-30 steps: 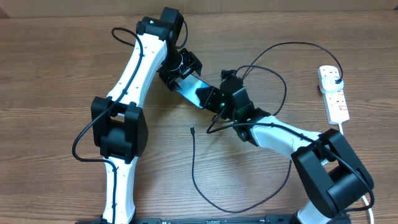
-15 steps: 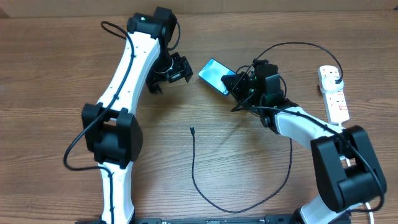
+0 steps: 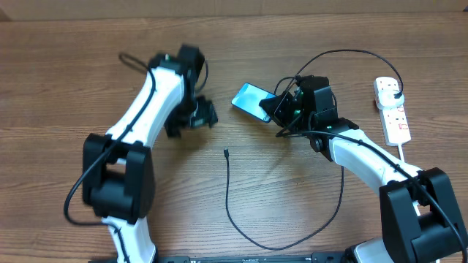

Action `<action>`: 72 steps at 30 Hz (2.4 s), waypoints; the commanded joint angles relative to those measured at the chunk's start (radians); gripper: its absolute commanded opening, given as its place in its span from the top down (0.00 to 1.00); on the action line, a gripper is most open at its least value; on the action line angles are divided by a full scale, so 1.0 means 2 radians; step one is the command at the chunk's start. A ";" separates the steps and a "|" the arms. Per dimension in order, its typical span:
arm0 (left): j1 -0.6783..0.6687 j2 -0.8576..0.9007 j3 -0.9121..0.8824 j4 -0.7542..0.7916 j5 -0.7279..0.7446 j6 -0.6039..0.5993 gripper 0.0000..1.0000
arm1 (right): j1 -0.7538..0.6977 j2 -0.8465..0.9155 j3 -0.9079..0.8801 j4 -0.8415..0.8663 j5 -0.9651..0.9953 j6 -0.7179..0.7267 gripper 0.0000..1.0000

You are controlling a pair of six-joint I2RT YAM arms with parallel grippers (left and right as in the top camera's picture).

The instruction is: Plug charger to phone and switch on socket

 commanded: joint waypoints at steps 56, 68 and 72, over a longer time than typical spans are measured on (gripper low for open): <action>0.035 -0.157 -0.257 0.746 0.224 -0.331 0.00 | 0.070 -0.014 0.013 0.244 0.051 0.302 0.96; 0.036 -0.046 -0.258 0.922 0.317 -0.426 0.00 | 0.071 0.027 0.013 0.243 0.058 0.299 0.96; 0.035 -0.045 -0.257 0.959 0.327 -0.438 0.01 | 0.071 0.047 0.013 0.251 0.058 0.298 0.96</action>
